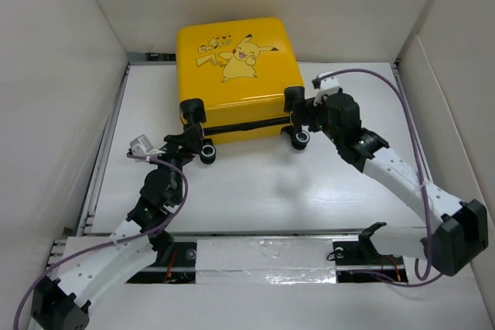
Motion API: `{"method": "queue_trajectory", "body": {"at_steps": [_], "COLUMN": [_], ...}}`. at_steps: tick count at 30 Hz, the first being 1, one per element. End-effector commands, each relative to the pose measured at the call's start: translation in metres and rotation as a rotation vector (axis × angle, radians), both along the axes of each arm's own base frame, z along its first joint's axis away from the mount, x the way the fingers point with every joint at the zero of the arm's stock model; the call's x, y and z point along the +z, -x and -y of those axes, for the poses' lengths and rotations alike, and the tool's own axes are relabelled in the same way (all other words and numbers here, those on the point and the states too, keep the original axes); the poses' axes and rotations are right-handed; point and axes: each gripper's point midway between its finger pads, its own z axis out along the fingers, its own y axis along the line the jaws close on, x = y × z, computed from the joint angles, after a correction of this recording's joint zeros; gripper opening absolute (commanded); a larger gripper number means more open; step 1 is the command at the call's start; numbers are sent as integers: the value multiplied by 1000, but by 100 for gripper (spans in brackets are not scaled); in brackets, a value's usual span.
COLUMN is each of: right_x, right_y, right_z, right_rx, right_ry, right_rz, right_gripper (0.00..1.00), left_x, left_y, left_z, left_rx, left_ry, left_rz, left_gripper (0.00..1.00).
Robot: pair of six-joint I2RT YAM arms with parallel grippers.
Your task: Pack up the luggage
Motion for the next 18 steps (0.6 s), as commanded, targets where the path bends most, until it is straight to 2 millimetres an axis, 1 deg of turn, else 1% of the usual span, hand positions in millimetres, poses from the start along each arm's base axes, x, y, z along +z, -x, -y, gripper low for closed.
{"method": "queue_trajectory", "body": {"at_steps": [1,2,3,4,5,6,7,8,9,10,11,12,13,14,15,16,17,18], "right_x": [-21,-31,-34,-36,-38,-37,-38,-31,-35,-33,-24,-21,-30,-25,-27,-26,-26,-26], "right_y": [-9,-16,-22,-28,-33,-39,-43,-50,-51,-54,-59,-60,-52,-50,-44,-29,-19,-10], "right_z": [6,1,0,-2,-4,-9,-12,-13,-15,-12,-15,-12,-10,-10,-7,0,6,12], "right_rx": [48,68,74,89,115,138,143,142,147,138,139,130,134,122,115,114,102,88], "right_ry": [127,125,116,109,97,88,82,62,54,44,16,-7,-15,-60,-69,-71,-74,-86], "right_rz": [-60,-84,-88,-88,-101,-109,-105,-73,-70,-53,7,26,24,44,41,50,54,55], "right_gripper": [100,100,100,100,100,100,98,91,87,79,54,42,30,8,2,0,0,0], "left_x": [16,14,12,12,10,10,10,9,6,4,3,-1,-3,-6,-6,-6,-1,-3], "left_y": [4,5,4,3,3,-1,-2,-4,-9,-12,-14,-18,-21,-26,-28,-30,-32,-37], "left_z": [-18,-17,-16,-18,-14,-16,-15,-12,-17,-19,-13,-12,-13,-13,-13,-12,-7,-5], "left_rx": [74,70,66,72,50,55,46,30,44,45,4,-7,-17,-36,-44,-60,-100,-114], "left_ry": [20,9,1,-7,-21,-32,-42,-47,-53,-58,-50,-53,-49,-48,-47,-51,-53,-64], "left_rz": [8,-2,-9,-16,-24,-29,-32,-37,-49,-53,-52,-68,-71,-78,-79,-78,-55,-66], "left_gripper": [88,89,90,90,90,90,90,90,91,91,91,91,91,91,91,91,91,91]}}
